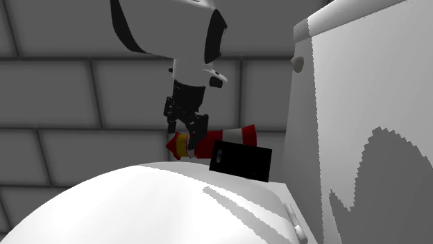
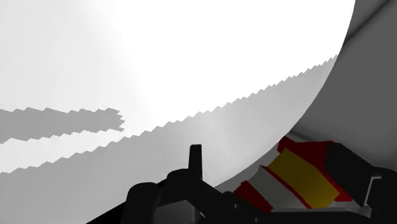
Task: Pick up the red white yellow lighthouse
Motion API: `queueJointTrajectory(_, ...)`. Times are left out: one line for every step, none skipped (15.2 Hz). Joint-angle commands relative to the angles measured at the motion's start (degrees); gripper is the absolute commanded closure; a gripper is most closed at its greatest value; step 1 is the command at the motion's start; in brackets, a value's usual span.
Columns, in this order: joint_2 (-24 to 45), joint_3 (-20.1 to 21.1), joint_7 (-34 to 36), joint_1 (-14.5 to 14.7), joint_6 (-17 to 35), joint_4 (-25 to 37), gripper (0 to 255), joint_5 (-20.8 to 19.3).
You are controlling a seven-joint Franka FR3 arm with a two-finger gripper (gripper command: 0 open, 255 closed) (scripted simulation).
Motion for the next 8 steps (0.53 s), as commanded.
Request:
queueJointTrajectory(4.0, 0.5, 2.4, 0.5, 2.0, 3.4, 0, 0.1)
queueJointTrajectory(5.9, 0.7, 3.4, 0.8, 2.9, 5.0, 0, 0.1)
queueJointTrajectory(7.8, 0.9, 4.5, 1.1, 3.8, 6.8, 0, 0.1)
queueJointTrajectory(9.8, 0.9, 5.5, 1.4, 4.6, 8.6, 0, 0.0)
queueJointTrajectory(11.7, 1.0, 6.6, 1.7, 5.3, 10.4, 0, 0.0)
queueJointTrajectory(13.6, 1.0, 7.6, 2.1, 6.0, 12.4, 0, -0.2)
queueJointTrajectory(15.3, 1.0, 8.5, 2.5, 6.6, 14.1, 0, -0.3)
queueJointTrajectory(15.7, 1.0, 8.3, 2.5, 7.2, 13.8, 0, -0.2)
